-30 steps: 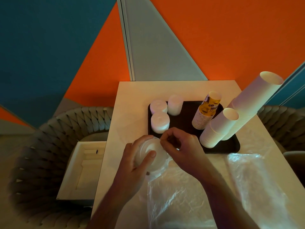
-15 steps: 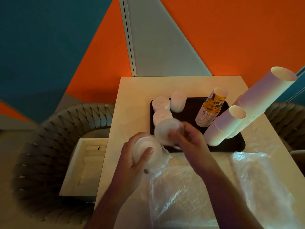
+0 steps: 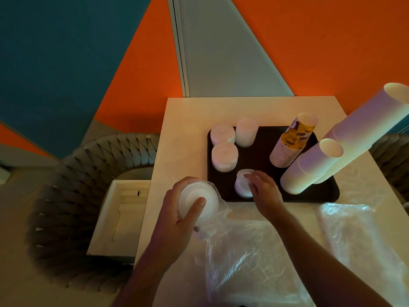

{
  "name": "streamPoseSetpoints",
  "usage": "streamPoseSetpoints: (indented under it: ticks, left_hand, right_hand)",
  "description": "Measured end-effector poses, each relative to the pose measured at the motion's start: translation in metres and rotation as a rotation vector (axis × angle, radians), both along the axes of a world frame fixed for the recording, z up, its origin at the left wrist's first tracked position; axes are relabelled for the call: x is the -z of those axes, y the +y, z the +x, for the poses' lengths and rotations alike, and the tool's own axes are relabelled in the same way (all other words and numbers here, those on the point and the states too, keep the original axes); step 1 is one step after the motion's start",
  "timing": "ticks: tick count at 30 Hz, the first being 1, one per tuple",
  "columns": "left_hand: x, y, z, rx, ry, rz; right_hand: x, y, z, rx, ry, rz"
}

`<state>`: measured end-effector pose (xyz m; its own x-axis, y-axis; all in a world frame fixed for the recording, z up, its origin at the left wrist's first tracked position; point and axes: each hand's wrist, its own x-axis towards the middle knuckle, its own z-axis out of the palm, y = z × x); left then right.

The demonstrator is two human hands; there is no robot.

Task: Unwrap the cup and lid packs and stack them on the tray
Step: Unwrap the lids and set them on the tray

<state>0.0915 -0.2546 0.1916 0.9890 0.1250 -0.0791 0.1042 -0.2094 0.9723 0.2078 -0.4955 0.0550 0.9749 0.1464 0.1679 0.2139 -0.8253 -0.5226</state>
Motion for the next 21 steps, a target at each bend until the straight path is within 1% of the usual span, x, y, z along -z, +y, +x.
streamPoseSetpoints:
  ticks: [4,11,15,17,18,21]
  left_hand:
    - [-0.001,0.002,-0.001,-0.015,0.003,-0.006]
    - [-0.002,0.001,-0.004,-0.014,0.001,-0.018]
    - [-0.006,-0.001,-0.007,-0.016,-0.004,-0.028]
    - [-0.008,-0.002,-0.009,-0.019,-0.009,-0.034]
    - [-0.008,-0.002,-0.010,-0.018,-0.013,-0.036]
    - [-0.006,-0.004,-0.011,-0.010,-0.017,-0.031]
  right_hand:
    - [0.007,-0.001,-0.009,0.028,0.114,-0.028]
    - [0.002,0.006,-0.015,0.076,0.185,-0.107]
    - [-0.012,0.009,-0.016,0.087,0.232,-0.170]
    - [-0.024,0.012,-0.019,0.097,0.217,-0.106]
    - [-0.033,0.015,-0.021,0.098,0.220,-0.024]
    - [-0.076,0.027,-0.026,0.117,0.307,0.339]
